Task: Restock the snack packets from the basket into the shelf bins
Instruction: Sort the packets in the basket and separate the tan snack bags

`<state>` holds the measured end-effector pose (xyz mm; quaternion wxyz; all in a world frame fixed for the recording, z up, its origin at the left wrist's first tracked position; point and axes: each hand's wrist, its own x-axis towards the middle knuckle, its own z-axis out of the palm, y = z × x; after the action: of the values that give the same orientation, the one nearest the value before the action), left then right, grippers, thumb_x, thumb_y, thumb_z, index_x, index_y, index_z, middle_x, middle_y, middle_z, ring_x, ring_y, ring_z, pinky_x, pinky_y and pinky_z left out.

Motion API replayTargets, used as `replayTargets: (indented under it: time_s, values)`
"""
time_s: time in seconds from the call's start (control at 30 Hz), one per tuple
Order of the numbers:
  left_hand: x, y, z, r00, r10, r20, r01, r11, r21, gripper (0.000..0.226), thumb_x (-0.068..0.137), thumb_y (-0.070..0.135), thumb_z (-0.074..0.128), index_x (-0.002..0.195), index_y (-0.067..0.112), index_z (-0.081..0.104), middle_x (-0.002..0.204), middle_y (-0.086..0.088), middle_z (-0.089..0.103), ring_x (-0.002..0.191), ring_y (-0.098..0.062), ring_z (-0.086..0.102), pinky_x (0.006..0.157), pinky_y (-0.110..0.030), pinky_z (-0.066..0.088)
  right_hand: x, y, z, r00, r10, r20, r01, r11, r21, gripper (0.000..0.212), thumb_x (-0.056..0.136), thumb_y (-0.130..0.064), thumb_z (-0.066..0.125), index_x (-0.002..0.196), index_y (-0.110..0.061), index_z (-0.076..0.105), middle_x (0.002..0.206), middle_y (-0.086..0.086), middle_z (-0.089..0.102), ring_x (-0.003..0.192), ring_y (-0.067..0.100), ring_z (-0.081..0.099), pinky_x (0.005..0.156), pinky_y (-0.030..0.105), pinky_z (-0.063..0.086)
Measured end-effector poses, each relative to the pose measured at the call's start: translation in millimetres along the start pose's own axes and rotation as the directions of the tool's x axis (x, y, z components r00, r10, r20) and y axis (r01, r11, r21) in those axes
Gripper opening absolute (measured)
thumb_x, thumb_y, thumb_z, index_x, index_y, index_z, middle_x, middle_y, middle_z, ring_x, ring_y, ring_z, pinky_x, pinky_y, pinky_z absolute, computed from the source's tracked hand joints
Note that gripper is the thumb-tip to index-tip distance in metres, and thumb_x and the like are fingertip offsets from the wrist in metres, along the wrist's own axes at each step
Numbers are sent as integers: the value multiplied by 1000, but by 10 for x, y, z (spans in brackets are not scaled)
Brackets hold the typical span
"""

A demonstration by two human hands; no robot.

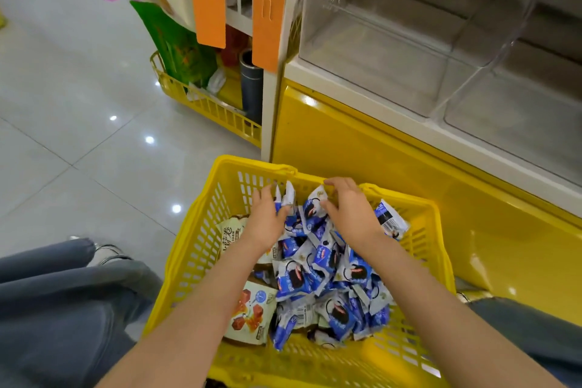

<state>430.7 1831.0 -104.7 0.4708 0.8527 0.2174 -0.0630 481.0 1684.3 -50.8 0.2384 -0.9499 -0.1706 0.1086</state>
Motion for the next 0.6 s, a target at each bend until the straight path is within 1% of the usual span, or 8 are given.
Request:
replayTargets:
  time_s: [0.07,0.13,0.2,0.27,0.33,0.37,0.5,0.6]
  values:
    - [-114,-77,-23,983,153,-102,-145,986,84,51,94,19,51,140,12,31,141,-6,32,131,-18,33,108,-28,29,-224,50,5,985,-109,-133,113,993,25,35,94,-21,54,128,-15,48,124,0,48,105,13,51,81,17,39]
    - [-307,-186,-6,949,264,-174,-240,960,144,37,94,19,50,130,18,42,127,3,43,116,-10,46,96,-20,36,-513,162,62,975,-114,-192,137,984,116,25,94,-27,52,119,-21,51,107,-9,53,90,2,53,70,15,42]
    - [-528,-299,60,969,238,-61,-226,962,154,24,94,22,49,117,26,46,109,12,52,91,-1,55,76,-16,44,-773,334,183,994,-60,-88,75,980,183,15,94,-31,49,107,-25,53,88,-14,57,76,2,55,62,19,48]
    - [-725,-407,191,965,155,213,-196,963,184,14,95,25,46,109,27,49,95,12,59,74,-3,58,61,-20,47,-951,519,352,988,-31,155,15,994,105,16,96,-33,48,102,-23,58,82,-9,63,67,5,57,59,21,48]
    - [-893,-520,322,888,95,449,-207,956,207,15,97,27,43,108,22,52,99,3,62,82,-12,60,70,-29,50,-1091,688,538,918,8,397,-4,1000,-10,21,97,-34,47,105,-21,61,93,-4,67,74,7,58,65,21,45]
    - [-960,-582,378,854,91,511,-239,943,232,19,97,28,42,111,20,53,106,0,60,91,-14,57,78,-28,47,-1154,764,622,890,34,455,-17,999,-41,21,96,-33,48,107,-20,61,100,-2,66,79,9,58,68,22,45]
    - [-1020,-750,445,841,134,524,-343,881,325,31,96,22,43,128,20,45,124,1,46,111,-15,46,91,-27,41,-1318,1033,821,898,174,403,-127,982,-143,29,94,-33,52,119,-19,50,124,0,47,117,15,46,94,24,39]
    - [-962,-783,437,778,128,615,-458,786,416,47,93,16,51,138,21,38,137,2,41,125,-17,40,103,-31,36,-1289,1119,851,895,242,374,-188,966,-177,46,93,-34,54,132,-17,37,131,1,42,125,14,39,98,20,33]
